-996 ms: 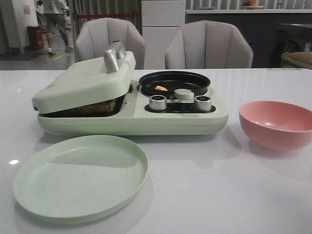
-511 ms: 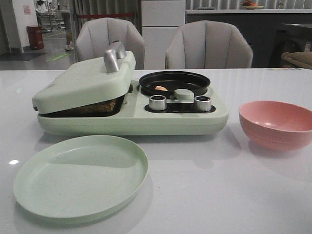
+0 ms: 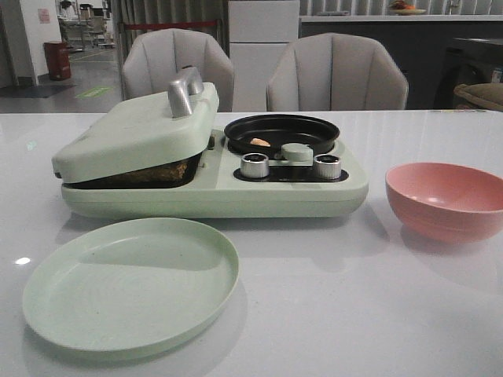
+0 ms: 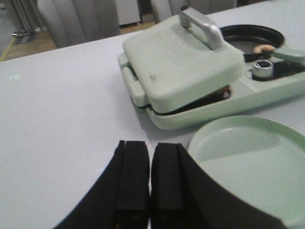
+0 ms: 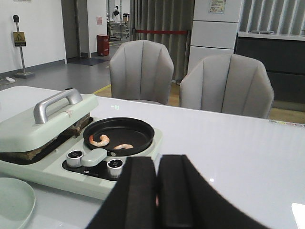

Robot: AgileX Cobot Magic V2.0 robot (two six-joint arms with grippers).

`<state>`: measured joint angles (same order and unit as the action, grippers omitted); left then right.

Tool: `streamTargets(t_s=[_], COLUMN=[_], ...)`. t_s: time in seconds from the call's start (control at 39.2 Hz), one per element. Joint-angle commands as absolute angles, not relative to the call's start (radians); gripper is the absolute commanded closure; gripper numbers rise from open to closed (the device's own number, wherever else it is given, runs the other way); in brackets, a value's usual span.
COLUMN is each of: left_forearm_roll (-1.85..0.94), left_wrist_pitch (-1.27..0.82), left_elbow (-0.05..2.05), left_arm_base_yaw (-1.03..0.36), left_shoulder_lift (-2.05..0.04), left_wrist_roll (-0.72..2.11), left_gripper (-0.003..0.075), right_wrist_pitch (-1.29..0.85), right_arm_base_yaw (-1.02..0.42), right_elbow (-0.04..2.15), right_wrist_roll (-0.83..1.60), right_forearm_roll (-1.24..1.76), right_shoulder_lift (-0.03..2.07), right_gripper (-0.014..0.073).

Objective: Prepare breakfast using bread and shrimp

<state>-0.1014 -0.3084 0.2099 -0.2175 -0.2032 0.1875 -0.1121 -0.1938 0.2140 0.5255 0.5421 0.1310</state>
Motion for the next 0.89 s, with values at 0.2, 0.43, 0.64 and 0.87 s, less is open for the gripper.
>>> streamTargets(t_s=[0.2, 0.43, 0.64, 0.87], left_forearm_roll=[-0.097, -0.036, -0.036, -0.058], left_wrist_pitch=[-0.083, 0.035, 0.066, 0.059], left_elbow=[0.107, -0.001, -0.025, -0.025], left_arm_base_yaw=[-0.057, -0.040, -0.042, -0.042], left_shoulder_lift=[-0.066, 0.000, 0.000, 0.024], left_wrist_roll=[0.112, 0.029, 0.008, 0.000], left_gripper=[0.0606, 0.0606, 0.0606, 0.0606], right_wrist_pitch=[-0.046, -0.046, -0.046, -0.046], right_arm_base_yaw=[-0.193, -0.193, -0.193, -0.193], right_elbow=[0.243, 0.243, 0.243, 0.243], right_wrist_roll=[0.536, 0.536, 0.536, 0.536], right_forearm_roll=[0.546, 0.546, 0.546, 0.546], right_shoulder_lift=[0.140, 0.140, 0.140, 0.140], right_gripper=[0.0439, 0.0439, 0.0439, 0.0439])
